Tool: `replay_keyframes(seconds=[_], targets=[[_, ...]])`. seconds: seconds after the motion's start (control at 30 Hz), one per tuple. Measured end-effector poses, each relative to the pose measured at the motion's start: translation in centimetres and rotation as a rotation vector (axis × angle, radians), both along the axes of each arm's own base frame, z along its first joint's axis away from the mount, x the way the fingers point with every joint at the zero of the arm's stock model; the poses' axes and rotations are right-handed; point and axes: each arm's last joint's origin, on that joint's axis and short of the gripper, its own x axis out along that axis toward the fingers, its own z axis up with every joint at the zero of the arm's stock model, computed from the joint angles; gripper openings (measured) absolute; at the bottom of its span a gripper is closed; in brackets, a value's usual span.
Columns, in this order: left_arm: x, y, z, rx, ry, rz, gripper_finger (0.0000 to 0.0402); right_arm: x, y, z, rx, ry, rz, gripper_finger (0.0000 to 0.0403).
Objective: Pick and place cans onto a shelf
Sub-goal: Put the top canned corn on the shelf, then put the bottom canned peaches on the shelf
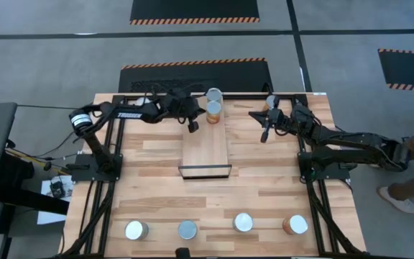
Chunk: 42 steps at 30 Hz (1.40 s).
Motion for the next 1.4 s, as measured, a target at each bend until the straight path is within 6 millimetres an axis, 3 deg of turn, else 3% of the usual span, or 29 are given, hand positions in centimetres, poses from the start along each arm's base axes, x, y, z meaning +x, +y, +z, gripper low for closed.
replay_keyframes(seconds=[0.37,0.5,0.67,0.97,1.17,1.4], targets=[[0.3,-0.3,0.2,-0.022,-0.036,-0.024,0.0000,0.0,0.0,-0.1,0.004,0.007,0.000,0.0014],[-0.2,-0.6,1.4,-0.011,-0.042,-0.029,0.0000,0.0,0.0,-0.3,0.014,0.025,0.000,0.0015],[-2.1,-1.8,3.3,0.012,-0.046,-0.043,0.0000,0.0,0.0,-0.5,0.024,0.042,0.000,0.0014],[-6.8,-5.9,1.8,0.014,-0.229,-0.075,0.0000,0.1,0.3,-0.5,0.072,0.019,0.019,0.0027],[-8.7,-7.8,1.4,0.025,-0.272,-0.108,0.0000,1.0,1.7,0.0,0.062,0.018,0.109,0.0015],[-9.2,-8.0,1.6,0.043,-0.284,-0.109,0.0000,2.9,5.1,3.0,0.069,0.076,0.214,0.0012]])
